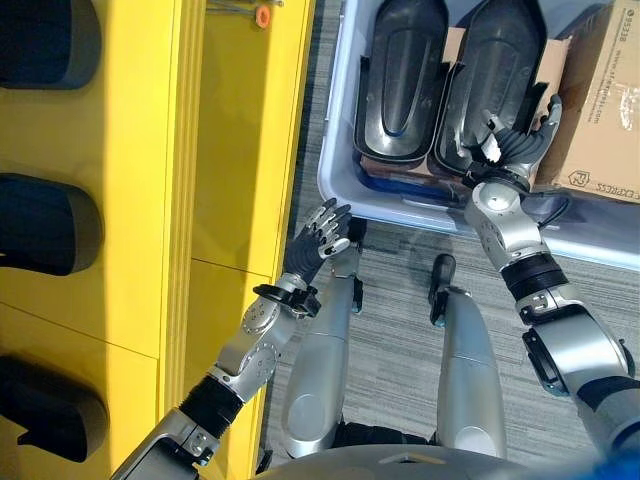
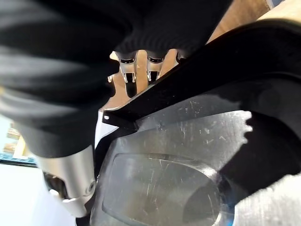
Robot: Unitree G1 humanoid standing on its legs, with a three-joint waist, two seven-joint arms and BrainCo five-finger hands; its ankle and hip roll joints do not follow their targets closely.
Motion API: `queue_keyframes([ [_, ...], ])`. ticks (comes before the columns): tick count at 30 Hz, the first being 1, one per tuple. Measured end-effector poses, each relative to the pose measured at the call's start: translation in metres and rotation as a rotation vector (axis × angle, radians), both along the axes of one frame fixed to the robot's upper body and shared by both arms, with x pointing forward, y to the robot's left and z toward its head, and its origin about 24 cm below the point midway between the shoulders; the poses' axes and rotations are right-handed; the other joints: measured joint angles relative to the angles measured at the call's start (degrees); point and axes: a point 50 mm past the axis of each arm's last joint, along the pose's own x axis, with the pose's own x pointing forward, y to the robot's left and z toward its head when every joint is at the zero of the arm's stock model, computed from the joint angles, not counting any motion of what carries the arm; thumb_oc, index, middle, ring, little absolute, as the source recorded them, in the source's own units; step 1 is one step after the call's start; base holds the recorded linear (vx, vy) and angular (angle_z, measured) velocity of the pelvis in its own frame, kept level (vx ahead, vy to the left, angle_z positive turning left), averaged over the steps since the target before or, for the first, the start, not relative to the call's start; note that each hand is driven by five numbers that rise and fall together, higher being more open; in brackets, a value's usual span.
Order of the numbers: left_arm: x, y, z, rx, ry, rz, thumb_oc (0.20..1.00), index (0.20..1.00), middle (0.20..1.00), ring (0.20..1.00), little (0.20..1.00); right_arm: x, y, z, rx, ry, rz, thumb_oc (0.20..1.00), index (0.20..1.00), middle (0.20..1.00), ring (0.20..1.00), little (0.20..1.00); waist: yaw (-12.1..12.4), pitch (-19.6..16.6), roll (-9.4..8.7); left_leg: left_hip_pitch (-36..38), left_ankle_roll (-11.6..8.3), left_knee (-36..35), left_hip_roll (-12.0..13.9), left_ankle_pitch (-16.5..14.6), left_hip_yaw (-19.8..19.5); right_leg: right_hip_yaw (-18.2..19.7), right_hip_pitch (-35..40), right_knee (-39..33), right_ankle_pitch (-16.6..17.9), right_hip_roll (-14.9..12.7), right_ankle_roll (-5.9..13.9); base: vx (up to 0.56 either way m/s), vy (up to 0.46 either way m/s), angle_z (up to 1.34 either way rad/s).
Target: Move parts from the plastic box to the shelf.
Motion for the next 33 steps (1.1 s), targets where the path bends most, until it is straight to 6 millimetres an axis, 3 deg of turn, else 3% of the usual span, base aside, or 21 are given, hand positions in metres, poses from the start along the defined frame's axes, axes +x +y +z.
queue_keyframes([
  [7, -0.001, -0.001, 0.000, -0.003, -0.001, -0.005, 1.000, 1.000, 1.000, 1.000, 1.000, -0.008, 0.014, 0.014, -0.089, -0.095, 0.021, 1.000, 1.000, 1.000, 1.000, 1.000, -0.3, 0.0, -0.01, 0.0, 0.22, 0.1, 0.0, -0.1, 0.7, 0.7, -0.3, 0.0, 0.3, 0.0, 0.25, 0.01, 0.021, -0.04],
  [13, -0.001, -0.001, 0.000, -0.006, -0.003, -0.002, 1.000, 1.000, 1.000, 1.000, 1.000, -0.005, 0.012, -0.007, -0.114, 0.037, 0.024, 1.000, 1.000, 1.000, 1.000, 1.000, -0.8, 0.0, -0.01, 0.0, 0.24, 0.1, 0.0, -0.1, 1.0, 1.1, -0.5, 0.0, 0.4, 0.0, 0.35, 0.00, 0.004, -0.01],
  [18, 0.000, -0.001, 0.000, -0.012, -0.003, -0.009, 1.000, 1.000, 1.000, 1.000, 1.000, 0.005, 0.002, -0.015, -0.026, 0.125, 0.016, 1.000, 1.000, 1.000, 1.000, 1.000, -0.9, 0.0, -0.04, 0.0, 0.24, 0.6, 0.0, -0.2, 0.9, 1.1, -0.3, 0.1, 0.5, 0.0, 0.35, 0.00, 0.000, 0.00],
  [22, 0.002, -0.003, 0.003, -0.008, -0.012, -0.024, 1.000, 1.000, 1.000, 1.000, 1.000, 0.011, -0.008, -0.004, 0.077, 0.085, -0.007, 1.000, 1.000, 1.000, 1.000, 1.000, -0.8, 0.0, -0.09, -0.3, 0.20, 0.9, 0.1, -0.6, 0.6, 0.8, -0.3, -0.1, 0.7, 0.1, 0.28, 0.00, 0.000, 0.00],
  [33, 0.002, -0.003, 0.003, -0.009, -0.006, -0.015, 1.000, 1.000, 1.000, 1.000, 1.000, 0.009, -0.003, 0.006, 0.135, -0.003, 0.012, 1.000, 1.000, 1.000, 1.000, 1.000, -0.8, -0.1, -0.14, -2.4, 0.37, 0.8, -0.1, -0.4, 0.7, 1.1, -2.2, -0.9, 1.3, 0.0, 0.35, 0.00, 0.012, -0.01],
])
